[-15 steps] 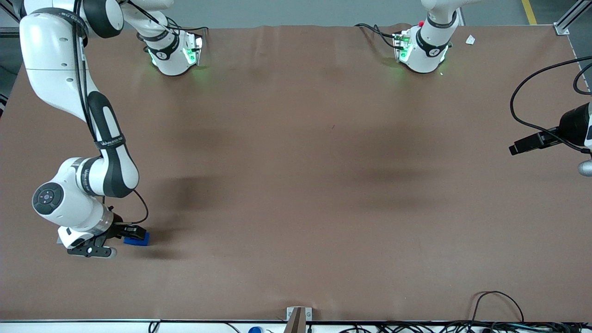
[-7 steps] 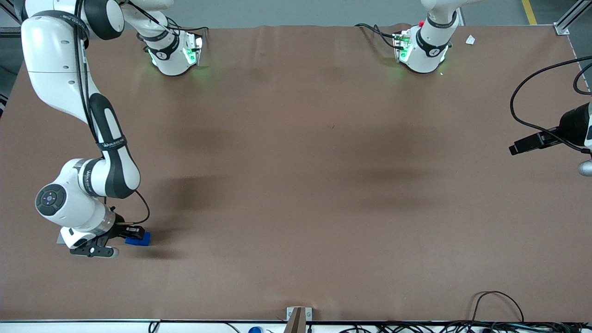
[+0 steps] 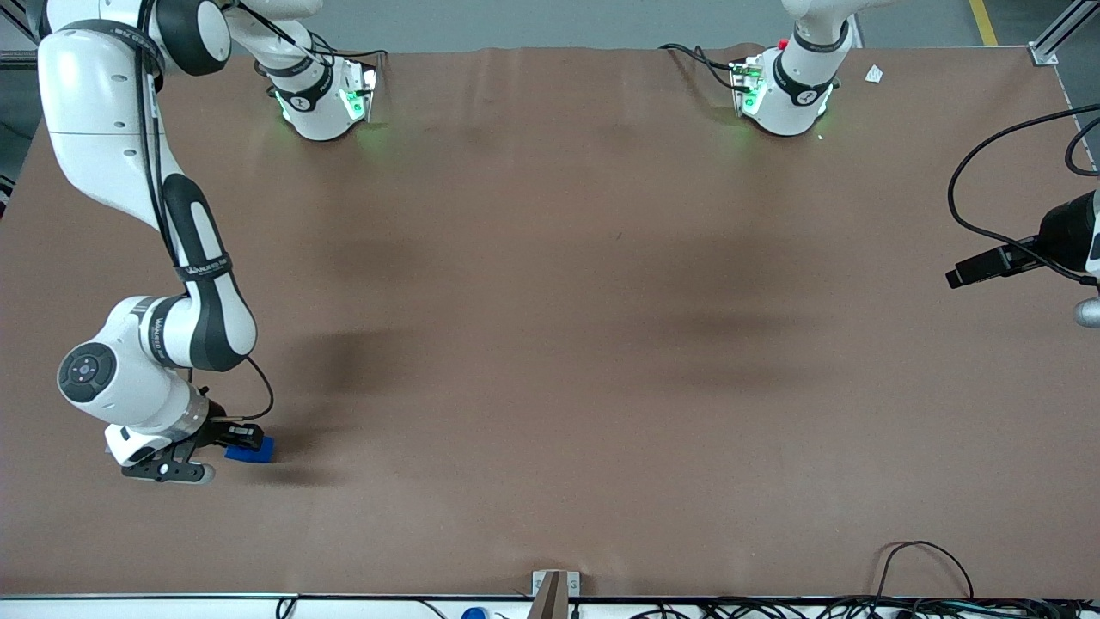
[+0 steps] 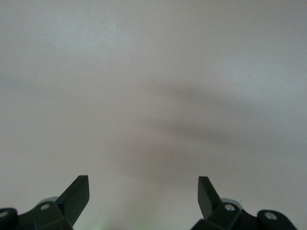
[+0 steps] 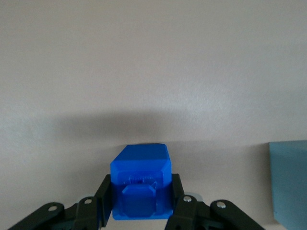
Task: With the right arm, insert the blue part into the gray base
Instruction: 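Lift the blue block and carry it over the gray base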
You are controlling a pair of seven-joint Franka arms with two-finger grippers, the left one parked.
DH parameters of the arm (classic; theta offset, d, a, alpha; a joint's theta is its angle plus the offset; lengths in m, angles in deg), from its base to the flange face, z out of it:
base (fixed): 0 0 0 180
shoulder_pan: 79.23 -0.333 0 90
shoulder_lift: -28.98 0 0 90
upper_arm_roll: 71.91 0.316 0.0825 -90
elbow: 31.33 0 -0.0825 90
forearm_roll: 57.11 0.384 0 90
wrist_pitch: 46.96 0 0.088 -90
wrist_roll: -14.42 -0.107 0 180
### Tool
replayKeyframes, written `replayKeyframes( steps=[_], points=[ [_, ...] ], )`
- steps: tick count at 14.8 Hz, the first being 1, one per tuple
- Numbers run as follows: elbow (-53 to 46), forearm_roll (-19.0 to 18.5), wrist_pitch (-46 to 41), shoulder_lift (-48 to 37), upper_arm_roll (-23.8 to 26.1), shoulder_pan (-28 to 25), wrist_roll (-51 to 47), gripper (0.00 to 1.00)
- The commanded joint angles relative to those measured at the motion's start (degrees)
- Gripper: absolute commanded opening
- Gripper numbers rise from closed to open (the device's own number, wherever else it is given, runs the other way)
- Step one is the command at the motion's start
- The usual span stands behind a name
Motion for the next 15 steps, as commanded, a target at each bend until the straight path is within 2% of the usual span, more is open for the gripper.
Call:
replayKeyframes(
  steps=[1, 9, 12, 15],
  points=[
    [0.00, 1.26, -3.62, -1.81, -0.02, 1.53, 1.30, 0.03],
    [-6.41, 1.52, -18.48, -6.30, 0.34, 9.71, 12.53, 0.03],
    [-6.51, 2.49, -18.49, -6.04, 0.34, 12.61, 17.63, 0.03],
    [-6.51, 3.19, -18.05, -5.68, 0.25, 14.11, 18.17, 0.03]
  ],
)
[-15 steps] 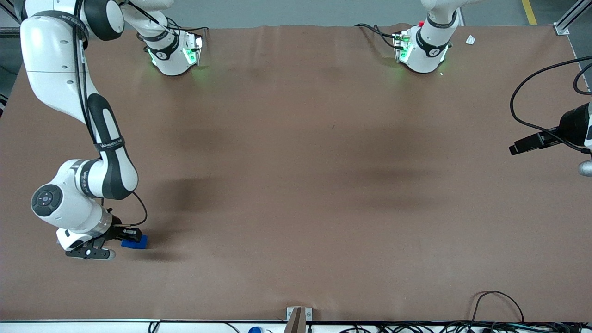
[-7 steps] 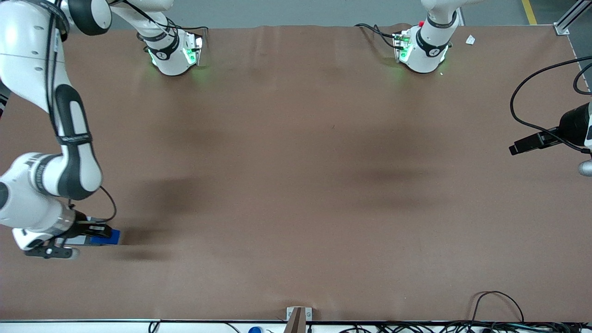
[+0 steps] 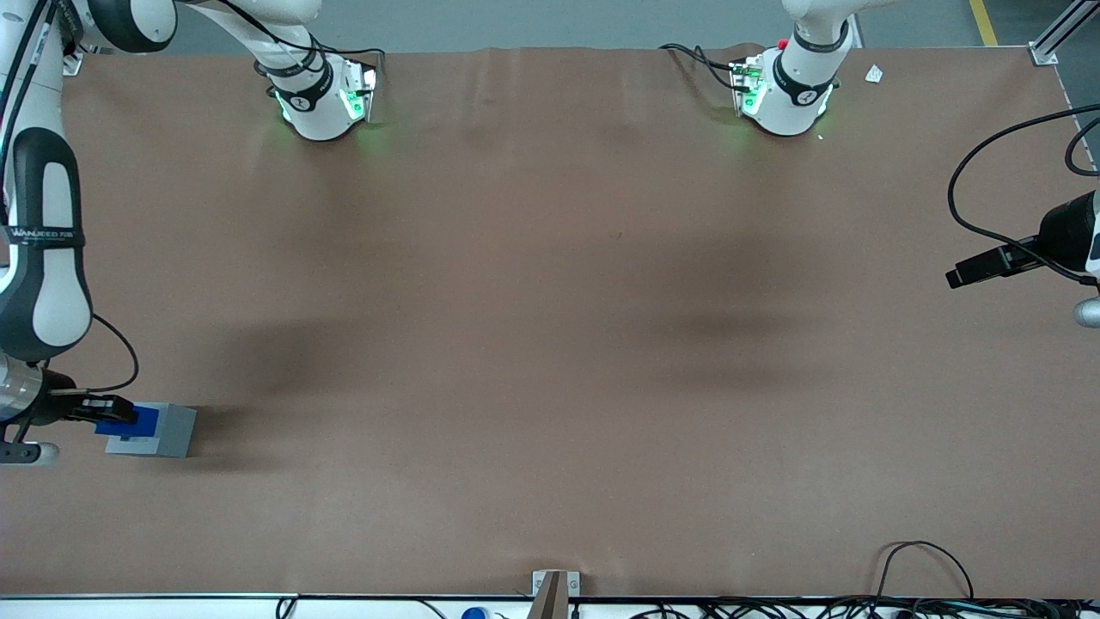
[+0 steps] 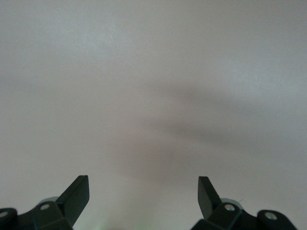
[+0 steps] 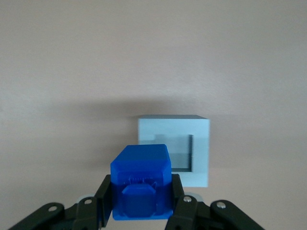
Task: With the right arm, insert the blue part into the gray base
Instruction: 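Lower the blue block into the gray base's square opening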
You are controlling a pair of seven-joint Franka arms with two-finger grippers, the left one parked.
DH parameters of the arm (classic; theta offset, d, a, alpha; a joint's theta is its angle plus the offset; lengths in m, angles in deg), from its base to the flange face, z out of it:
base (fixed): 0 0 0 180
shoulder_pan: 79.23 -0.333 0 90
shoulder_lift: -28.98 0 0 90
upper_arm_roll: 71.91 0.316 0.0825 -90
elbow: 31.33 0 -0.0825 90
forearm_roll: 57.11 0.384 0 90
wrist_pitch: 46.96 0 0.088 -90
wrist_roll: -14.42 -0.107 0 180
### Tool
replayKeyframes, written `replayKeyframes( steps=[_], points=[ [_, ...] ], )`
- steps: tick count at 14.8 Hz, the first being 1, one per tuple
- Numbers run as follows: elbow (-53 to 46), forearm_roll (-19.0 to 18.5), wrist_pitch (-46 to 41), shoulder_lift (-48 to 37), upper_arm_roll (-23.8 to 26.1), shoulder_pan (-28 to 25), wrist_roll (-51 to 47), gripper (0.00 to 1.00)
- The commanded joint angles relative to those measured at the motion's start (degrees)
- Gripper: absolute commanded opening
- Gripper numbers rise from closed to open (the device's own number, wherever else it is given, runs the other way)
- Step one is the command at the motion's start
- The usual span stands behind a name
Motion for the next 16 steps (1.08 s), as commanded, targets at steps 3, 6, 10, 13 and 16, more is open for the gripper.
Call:
replayKeyframes(
  steps=[3, 6, 10, 13, 16],
  points=[
    [0.30, 3.85, 0.16, 0.51, 0.78, 2.22, 1.69, 0.03],
    [0.31, 3.76, 0.33, 1.04, 0.70, 2.31, 1.70, 0.04],
    [0.39, 3.59, 1.91, 2.18, 0.70, 2.40, 1.78, 0.04],
    [0.39, 3.59, 2.35, 2.27, 0.70, 2.49, 3.19, 0.04],
    [0.39, 3.59, 2.44, 2.45, 0.70, 2.49, 3.28, 0.04]
  ],
)
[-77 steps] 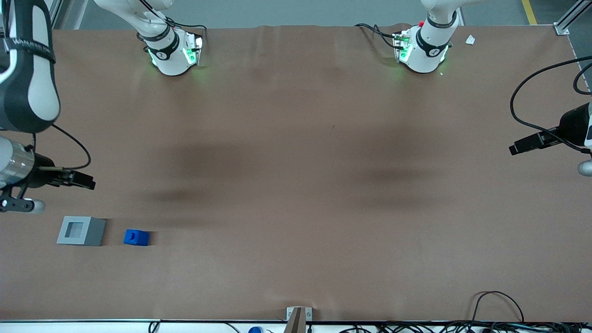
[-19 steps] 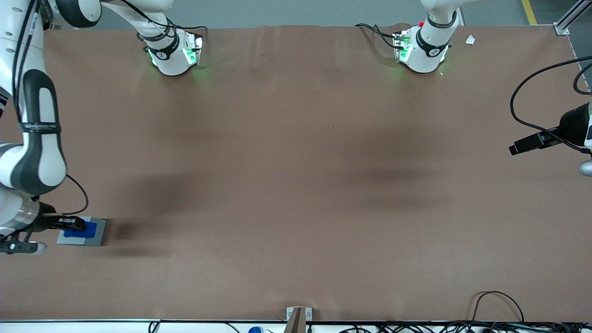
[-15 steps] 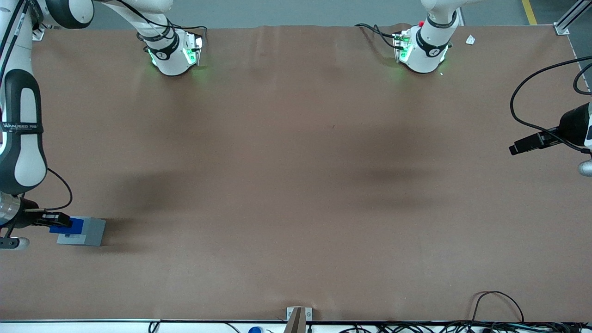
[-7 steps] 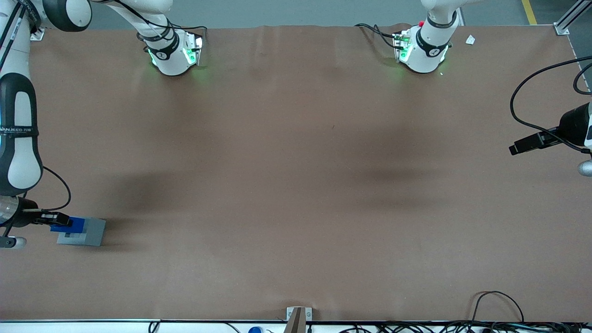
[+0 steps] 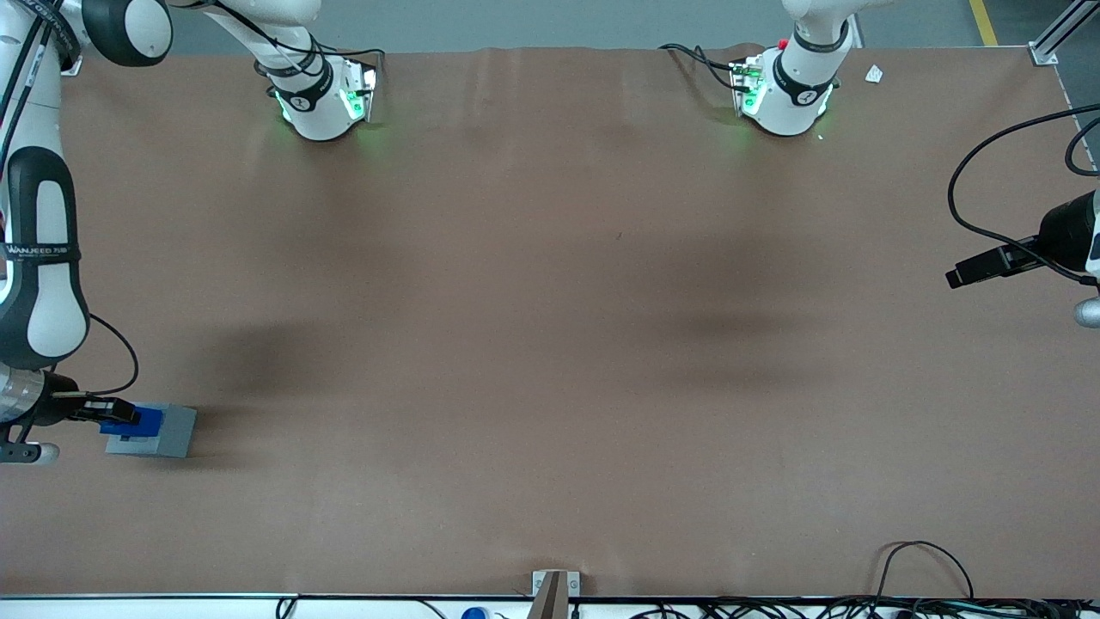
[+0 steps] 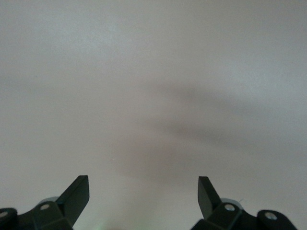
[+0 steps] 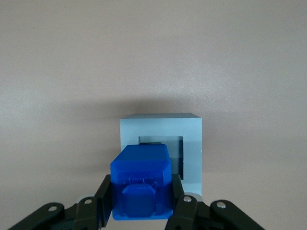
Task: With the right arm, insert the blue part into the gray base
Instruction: 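Lower the blue block into the gray base's square opening, then open the right gripper to release the blue block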
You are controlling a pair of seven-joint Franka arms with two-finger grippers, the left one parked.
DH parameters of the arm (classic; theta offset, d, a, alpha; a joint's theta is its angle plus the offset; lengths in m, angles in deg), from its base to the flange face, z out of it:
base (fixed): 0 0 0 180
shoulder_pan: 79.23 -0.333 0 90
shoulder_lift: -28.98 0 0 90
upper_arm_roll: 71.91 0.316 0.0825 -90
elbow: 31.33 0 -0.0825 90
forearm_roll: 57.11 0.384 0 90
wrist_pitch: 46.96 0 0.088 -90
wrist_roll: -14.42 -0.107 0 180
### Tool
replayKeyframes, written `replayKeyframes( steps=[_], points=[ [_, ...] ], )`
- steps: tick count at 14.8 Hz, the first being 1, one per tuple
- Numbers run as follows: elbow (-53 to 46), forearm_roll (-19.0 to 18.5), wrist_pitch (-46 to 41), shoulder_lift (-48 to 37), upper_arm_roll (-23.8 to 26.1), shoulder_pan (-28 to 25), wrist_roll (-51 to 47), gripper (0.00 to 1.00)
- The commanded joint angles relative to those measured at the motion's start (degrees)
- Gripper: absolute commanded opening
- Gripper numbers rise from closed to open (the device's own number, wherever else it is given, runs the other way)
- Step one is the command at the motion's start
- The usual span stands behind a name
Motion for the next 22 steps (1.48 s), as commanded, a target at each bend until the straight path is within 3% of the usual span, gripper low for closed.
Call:
replayKeyframes(
  steps=[1, 20, 22],
  points=[
    [0.25, 1.12, 0.41, -0.28, 0.69, 0.93, 1.56, 0.04],
    [0.25, 1.04, 5.07, 1.92, 0.69, 1.72, 1.82, 0.05],
    [0.25, 1.21, 5.07, 1.92, 0.69, 1.72, 1.73, 0.25]
  ],
)
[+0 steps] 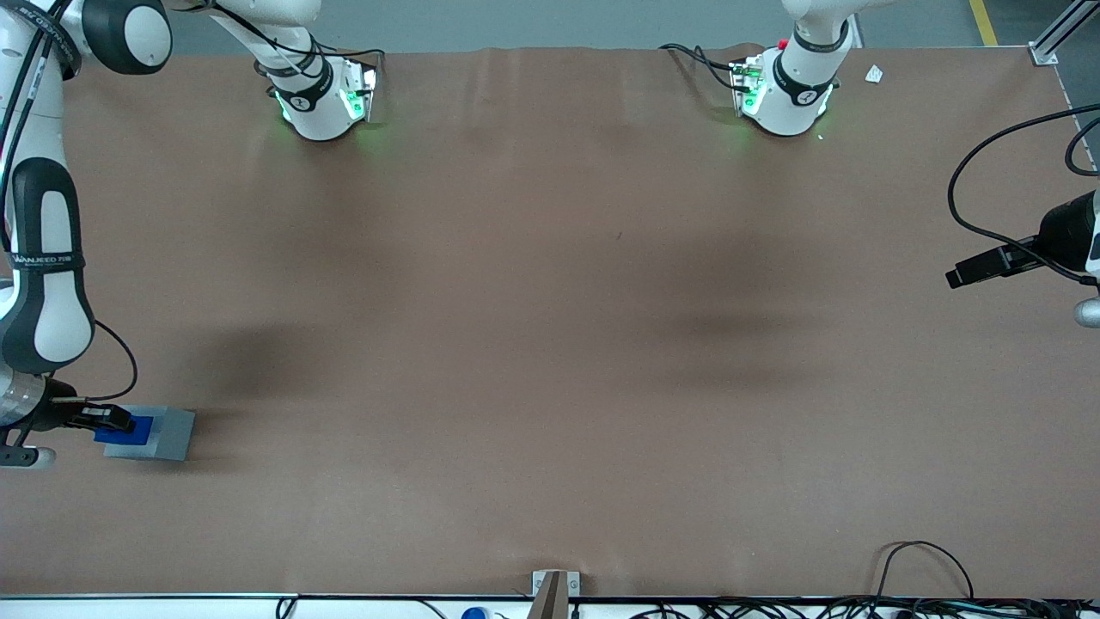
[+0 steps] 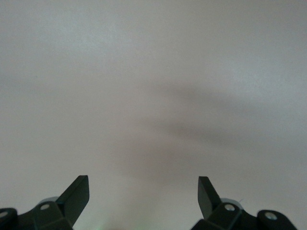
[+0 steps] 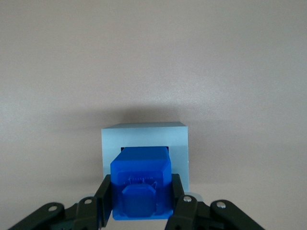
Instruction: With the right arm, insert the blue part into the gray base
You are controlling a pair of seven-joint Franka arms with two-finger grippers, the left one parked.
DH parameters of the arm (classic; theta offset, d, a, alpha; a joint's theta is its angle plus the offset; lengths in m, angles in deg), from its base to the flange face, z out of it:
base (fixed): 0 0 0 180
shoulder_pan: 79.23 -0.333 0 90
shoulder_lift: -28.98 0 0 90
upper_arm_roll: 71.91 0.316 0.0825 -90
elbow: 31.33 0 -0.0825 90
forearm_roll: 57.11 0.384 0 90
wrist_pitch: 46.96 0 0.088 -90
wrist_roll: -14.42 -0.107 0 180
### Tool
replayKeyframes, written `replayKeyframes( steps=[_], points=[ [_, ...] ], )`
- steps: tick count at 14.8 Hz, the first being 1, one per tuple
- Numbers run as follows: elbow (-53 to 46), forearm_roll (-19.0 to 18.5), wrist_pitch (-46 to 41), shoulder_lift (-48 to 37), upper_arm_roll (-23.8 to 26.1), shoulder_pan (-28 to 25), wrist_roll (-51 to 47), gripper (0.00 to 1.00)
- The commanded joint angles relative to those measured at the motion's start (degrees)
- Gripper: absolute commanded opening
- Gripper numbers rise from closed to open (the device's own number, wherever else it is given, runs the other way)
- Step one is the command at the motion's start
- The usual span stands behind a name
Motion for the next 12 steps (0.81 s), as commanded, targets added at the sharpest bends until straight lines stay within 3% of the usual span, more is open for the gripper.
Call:
replayKeyframes(
  steps=[1, 4, 6, 12],
  points=[
    [0.24, 1.37, 0.50, 0.16, 0.83, 1.29, 1.19, 0.51],
    [0.24, 1.72, 0.41, 0.08, 0.83, 1.38, 0.84, 0.90],
    [0.24, 2.86, 0.41, -0.19, 0.83, 1.38, 1.10, 1.00],
    [0.51, 3.22, -2.12, -1.41, 1.00, 0.94, 1.11, 1.00]
  ],
)
